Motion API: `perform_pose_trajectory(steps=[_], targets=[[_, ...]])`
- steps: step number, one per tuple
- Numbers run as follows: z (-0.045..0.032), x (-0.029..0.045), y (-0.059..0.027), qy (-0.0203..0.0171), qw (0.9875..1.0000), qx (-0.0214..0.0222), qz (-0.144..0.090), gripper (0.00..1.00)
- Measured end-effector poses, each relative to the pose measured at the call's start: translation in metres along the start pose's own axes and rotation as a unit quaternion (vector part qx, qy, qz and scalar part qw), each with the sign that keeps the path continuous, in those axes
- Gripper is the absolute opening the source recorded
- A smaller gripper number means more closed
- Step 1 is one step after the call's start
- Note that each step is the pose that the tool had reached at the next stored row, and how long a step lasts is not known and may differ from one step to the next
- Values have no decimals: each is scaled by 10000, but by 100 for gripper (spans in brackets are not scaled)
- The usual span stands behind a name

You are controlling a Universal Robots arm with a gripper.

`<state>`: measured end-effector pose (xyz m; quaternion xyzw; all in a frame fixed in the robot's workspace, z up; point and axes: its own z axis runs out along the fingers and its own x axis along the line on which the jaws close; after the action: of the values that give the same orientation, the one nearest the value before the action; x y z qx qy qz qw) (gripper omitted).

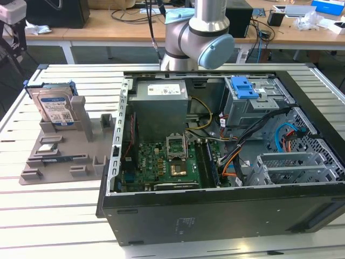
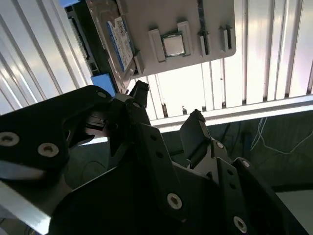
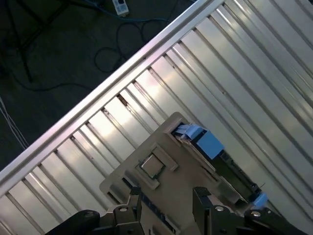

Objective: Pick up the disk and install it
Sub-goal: 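Pick up the disk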

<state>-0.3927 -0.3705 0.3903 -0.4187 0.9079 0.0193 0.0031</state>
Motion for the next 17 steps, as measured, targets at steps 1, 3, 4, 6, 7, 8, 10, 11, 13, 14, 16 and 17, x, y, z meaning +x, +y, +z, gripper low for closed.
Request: perform_pose_trajectory(steps=[1, 3, 4, 6, 7, 8, 10, 11, 13, 14, 16, 17], targets=[[0, 0, 0, 5, 9999, -4, -169, 54], [0, 0, 0, 12, 9993, -8, -370, 54], [0, 0, 0, 16, 9988, -10, -490, 54], [0, 0, 0, 24, 9973, -16, -734, 54], [0, 0, 0, 27, 9966, -18, -826, 54], [0, 0, 0, 31, 9955, -20, -951, 54], [0, 0, 0, 41, 9921, -27, -1256, 54], [0, 0, 0, 45, 9903, -31, -1391, 54], [0, 0, 0, 53, 9867, -35, -1621, 54], [0, 0, 0, 56, 9849, -38, -1732, 54], [0, 0, 0, 64, 9805, -43, -1964, 54], [0, 0, -1, 70, 9762, -47, -2166, 54]])
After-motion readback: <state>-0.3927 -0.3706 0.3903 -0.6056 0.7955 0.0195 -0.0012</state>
